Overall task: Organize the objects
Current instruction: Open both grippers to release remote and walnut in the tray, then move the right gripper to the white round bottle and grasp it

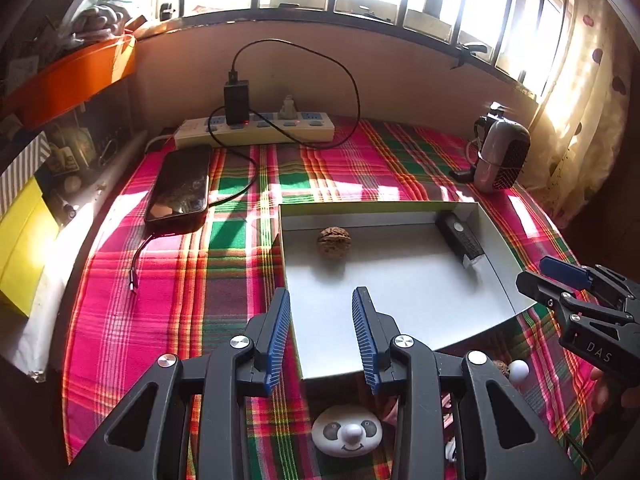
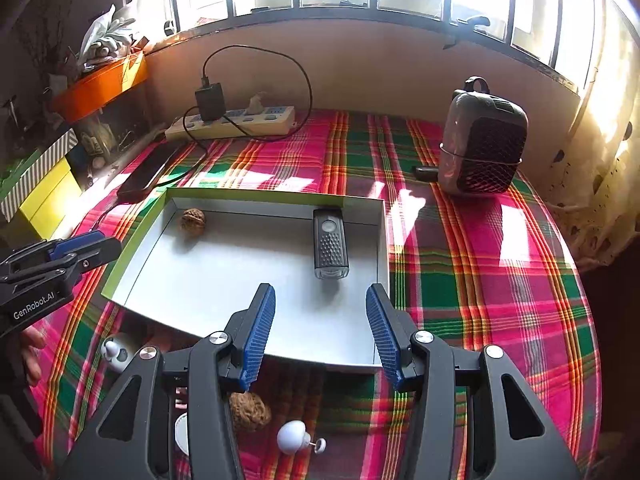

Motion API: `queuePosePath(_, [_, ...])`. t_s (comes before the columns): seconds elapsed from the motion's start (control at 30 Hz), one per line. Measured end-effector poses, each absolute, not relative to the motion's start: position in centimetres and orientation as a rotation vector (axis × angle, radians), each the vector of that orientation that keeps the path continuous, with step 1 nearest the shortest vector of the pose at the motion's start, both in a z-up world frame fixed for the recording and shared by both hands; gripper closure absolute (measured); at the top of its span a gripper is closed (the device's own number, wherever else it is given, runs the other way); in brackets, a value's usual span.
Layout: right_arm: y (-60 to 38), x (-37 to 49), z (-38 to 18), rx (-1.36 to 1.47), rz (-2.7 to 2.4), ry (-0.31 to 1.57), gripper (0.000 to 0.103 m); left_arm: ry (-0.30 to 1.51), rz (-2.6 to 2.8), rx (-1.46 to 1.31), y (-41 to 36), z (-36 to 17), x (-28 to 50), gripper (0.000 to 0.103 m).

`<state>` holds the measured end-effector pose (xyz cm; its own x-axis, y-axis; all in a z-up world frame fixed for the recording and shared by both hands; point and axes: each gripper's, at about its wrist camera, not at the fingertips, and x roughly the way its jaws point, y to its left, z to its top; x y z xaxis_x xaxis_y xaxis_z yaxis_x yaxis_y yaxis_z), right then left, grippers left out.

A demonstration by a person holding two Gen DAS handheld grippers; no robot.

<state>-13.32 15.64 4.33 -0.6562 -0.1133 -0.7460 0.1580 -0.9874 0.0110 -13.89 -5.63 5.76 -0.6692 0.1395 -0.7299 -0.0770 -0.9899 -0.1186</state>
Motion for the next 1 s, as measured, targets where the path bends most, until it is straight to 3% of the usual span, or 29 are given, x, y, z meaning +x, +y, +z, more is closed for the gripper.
queuePosePath(1.0, [15.5, 3.0, 0.7, 1.148, -2.622, 0.024, 0.054, -0.169, 2.714, -1.216, -5.6, 2.8, -2.4, 0.073])
